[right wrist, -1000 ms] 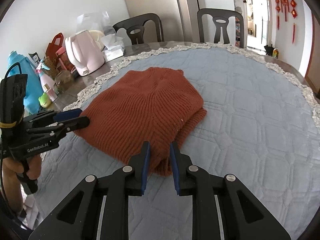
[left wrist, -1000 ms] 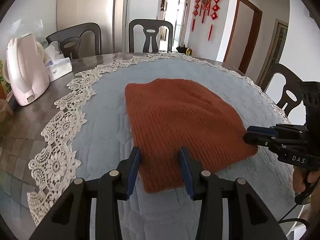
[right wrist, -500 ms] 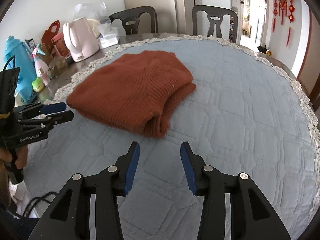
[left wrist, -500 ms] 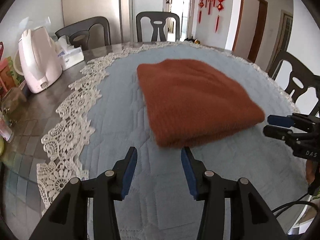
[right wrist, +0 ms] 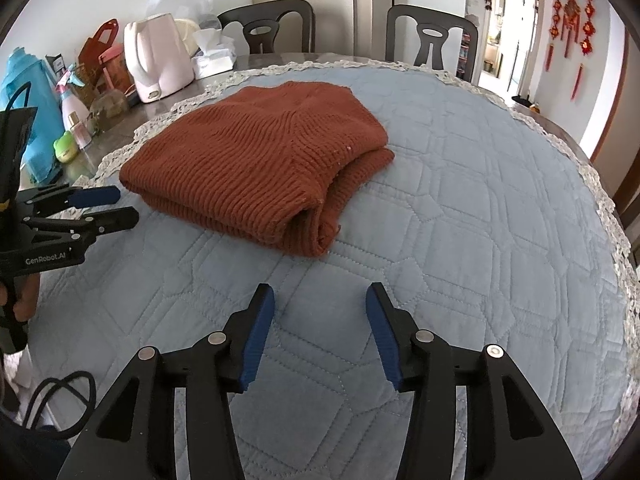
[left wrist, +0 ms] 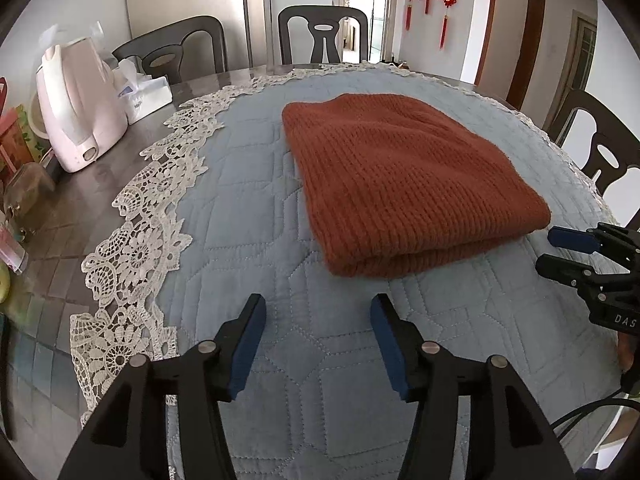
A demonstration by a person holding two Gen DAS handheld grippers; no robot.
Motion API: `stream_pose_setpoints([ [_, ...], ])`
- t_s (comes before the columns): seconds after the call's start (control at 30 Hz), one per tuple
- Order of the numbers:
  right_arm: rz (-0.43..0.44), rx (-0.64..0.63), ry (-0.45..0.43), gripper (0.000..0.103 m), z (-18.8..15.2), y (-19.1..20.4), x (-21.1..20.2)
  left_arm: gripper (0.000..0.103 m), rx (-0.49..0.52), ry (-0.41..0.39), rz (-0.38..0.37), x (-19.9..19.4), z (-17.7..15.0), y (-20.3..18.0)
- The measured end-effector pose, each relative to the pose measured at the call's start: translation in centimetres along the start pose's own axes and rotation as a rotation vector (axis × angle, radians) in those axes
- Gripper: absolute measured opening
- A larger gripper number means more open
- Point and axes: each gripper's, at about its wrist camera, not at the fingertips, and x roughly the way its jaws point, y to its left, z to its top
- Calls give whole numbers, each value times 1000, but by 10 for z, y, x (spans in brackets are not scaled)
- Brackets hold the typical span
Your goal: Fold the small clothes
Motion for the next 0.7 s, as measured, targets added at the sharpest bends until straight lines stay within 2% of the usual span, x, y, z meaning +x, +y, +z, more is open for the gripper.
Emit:
stream_pose_setpoints([
  [0.7, 0, 0, 0, 50, 0, 0, 0, 66, 7, 3, 4, 2, 0, 0],
])
